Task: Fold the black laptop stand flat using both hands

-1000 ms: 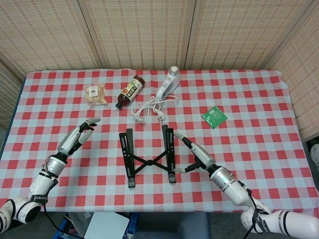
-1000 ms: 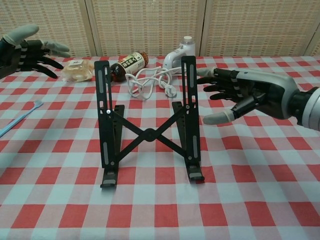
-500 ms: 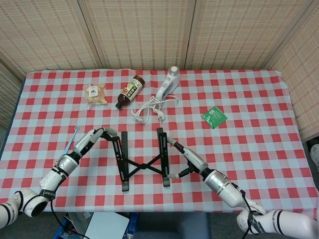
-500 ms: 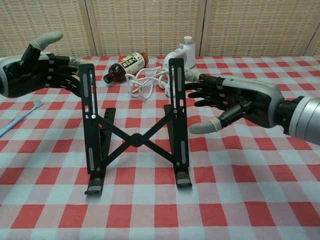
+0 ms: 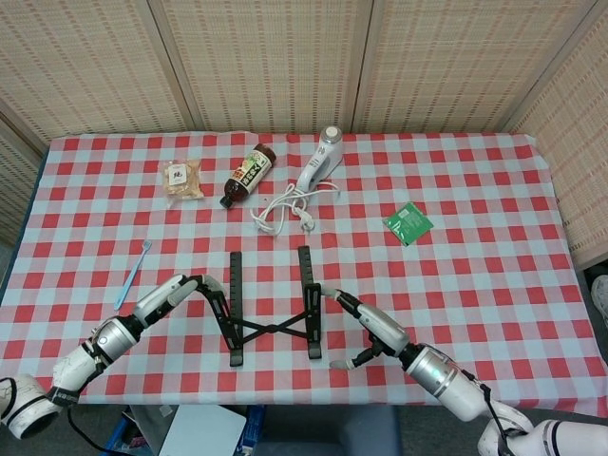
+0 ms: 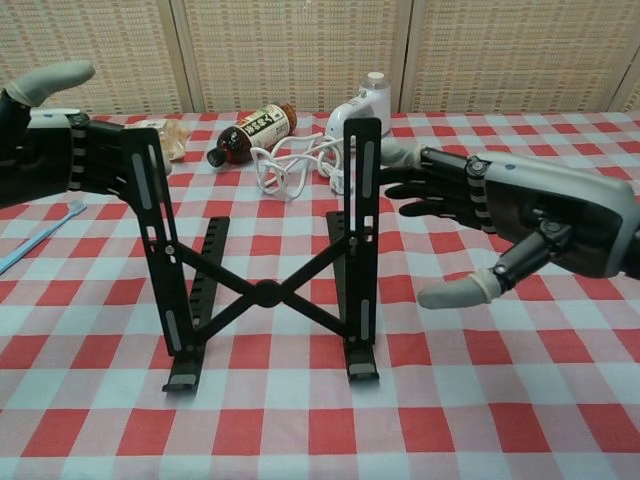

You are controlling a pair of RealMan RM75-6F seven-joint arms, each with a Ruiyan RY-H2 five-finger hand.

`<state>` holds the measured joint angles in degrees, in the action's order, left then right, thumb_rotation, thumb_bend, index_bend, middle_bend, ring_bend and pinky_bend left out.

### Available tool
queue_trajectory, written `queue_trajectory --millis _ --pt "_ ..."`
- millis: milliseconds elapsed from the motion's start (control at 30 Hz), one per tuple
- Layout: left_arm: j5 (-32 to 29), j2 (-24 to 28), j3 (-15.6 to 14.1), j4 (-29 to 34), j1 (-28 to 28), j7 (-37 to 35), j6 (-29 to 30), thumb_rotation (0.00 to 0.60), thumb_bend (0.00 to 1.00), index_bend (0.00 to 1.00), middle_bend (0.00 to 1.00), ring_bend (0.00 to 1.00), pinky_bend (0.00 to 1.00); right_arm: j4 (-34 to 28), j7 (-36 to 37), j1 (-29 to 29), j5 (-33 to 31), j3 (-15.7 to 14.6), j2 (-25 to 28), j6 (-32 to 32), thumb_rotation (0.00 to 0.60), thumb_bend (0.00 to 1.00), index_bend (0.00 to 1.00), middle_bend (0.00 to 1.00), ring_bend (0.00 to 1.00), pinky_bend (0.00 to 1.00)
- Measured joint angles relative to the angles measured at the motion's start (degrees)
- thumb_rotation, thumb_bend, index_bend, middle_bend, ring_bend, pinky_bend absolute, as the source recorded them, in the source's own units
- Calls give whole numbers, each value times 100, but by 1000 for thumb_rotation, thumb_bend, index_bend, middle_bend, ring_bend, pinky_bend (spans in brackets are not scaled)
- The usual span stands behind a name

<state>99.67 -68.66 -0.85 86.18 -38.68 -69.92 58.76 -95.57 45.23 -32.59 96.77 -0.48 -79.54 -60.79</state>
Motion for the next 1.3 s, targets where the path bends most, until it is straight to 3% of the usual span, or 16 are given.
queue_trajectory --millis 400,667,1067,1300 --pt "470 351 -540 330 77 -14 610 0 205 406 433 428 345 -427 -74 162 314 -329 658 -523 600 0 0 64 0 1" --pt "640 517 -819 515 96 152 785 0 205 405 433 428 345 -537 137 31 151 -229 943 -483 600 0 0 88 0 1" --pt "572 636 -974 719 61 320 827 0 205 408 432 428 345 42 989 -645 100 -89 247 242 600 0 0 99 0 1" --pt "516 676 -1012 770 39 368 841 0 205 410 433 428 345 363 1367 -855 231 -247 -166 367 600 0 0 104 0 1"
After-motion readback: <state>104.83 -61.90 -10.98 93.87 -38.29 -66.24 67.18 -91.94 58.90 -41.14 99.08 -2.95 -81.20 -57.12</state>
